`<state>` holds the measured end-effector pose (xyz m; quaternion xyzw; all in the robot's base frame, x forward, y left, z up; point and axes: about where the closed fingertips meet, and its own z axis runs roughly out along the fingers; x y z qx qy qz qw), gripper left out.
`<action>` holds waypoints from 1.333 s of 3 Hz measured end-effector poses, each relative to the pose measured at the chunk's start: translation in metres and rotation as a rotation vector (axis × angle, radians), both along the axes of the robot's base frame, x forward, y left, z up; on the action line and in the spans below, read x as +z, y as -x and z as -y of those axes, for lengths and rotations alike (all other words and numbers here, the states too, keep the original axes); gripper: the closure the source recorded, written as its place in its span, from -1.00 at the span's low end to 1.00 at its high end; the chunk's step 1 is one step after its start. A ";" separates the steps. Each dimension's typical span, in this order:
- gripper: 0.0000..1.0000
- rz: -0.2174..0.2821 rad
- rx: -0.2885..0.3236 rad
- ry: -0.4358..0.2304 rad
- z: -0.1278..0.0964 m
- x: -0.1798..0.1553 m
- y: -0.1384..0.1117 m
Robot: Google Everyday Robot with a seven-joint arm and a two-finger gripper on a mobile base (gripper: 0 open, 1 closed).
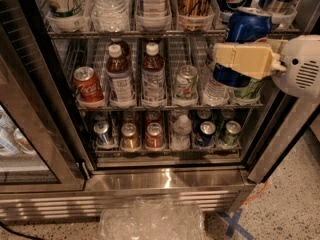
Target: Pick pepsi can from top shelf of fridge
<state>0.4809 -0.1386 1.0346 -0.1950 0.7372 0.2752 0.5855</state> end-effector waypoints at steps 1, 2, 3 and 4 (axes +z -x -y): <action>1.00 -0.001 0.001 0.000 0.000 0.000 0.000; 1.00 -0.010 0.017 -0.008 -0.007 -0.003 0.002; 1.00 -0.093 0.122 -0.069 -0.039 -0.031 0.008; 1.00 -0.095 0.128 -0.069 -0.041 -0.031 0.009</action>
Offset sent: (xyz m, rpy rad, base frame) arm -0.0037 0.0118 -0.0120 0.0270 0.0309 0.0343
